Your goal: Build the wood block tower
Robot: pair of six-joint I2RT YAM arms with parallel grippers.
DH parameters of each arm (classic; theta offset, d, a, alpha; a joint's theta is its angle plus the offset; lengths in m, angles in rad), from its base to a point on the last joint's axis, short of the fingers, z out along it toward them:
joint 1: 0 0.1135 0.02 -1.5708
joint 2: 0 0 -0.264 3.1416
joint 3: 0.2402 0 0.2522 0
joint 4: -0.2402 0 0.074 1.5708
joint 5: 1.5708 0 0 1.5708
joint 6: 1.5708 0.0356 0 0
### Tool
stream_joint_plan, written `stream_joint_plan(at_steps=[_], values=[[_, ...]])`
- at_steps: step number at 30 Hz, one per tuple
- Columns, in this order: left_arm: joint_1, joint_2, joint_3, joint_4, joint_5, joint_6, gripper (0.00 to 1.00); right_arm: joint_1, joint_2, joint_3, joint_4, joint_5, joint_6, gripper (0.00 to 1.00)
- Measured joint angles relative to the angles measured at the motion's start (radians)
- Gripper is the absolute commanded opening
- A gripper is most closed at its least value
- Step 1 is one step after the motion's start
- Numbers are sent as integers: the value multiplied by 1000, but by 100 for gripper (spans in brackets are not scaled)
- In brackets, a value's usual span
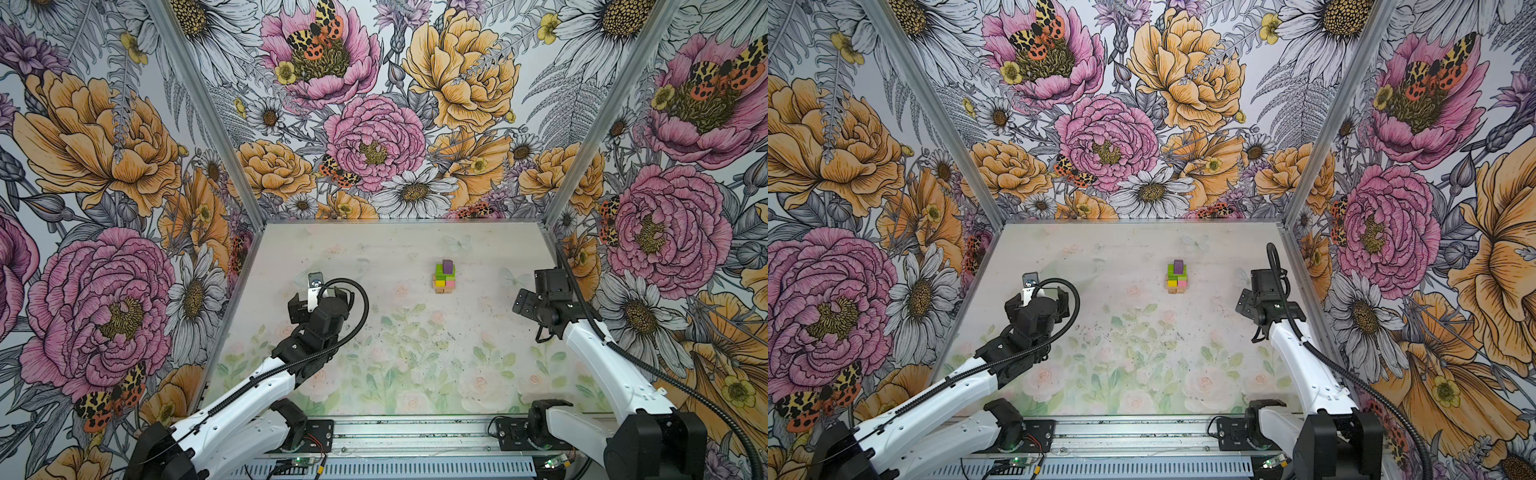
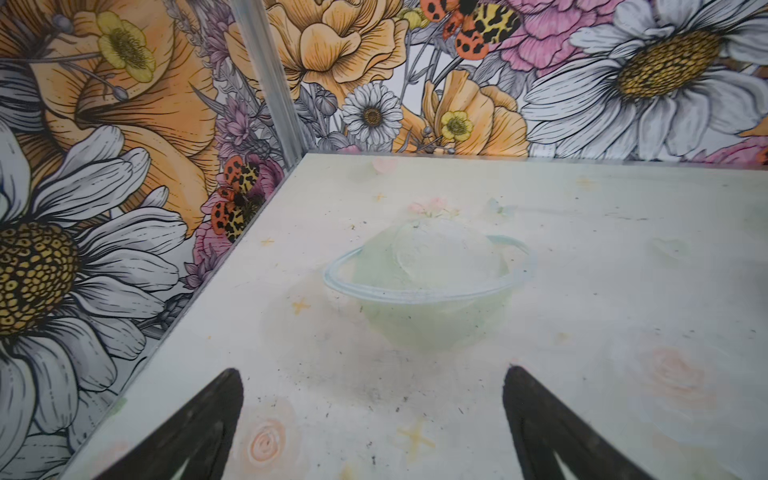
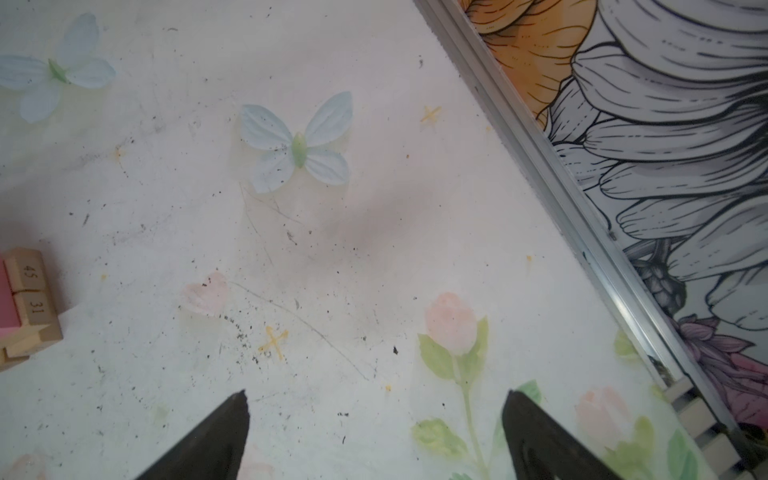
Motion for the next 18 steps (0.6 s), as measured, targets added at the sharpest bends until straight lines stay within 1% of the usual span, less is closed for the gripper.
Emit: stream_joint_plan(at_steps=[4, 9, 12, 14, 18], values=[[116, 34, -71, 162, 56, 74, 99, -20, 1, -27, 56, 61, 27, 100], [213, 39, -127, 310, 120, 156, 99, -46, -1, -89, 177, 89, 34, 100], [290, 42, -182, 411, 164, 193, 99, -52, -13, -158, 290, 94, 17, 100], [332, 46, -225, 462, 190, 196, 99, -52, -28, -209, 377, 104, 2, 100], [396, 71, -325, 624, 270, 196, 99, -60, -45, -321, 608, 129, -26, 100]])
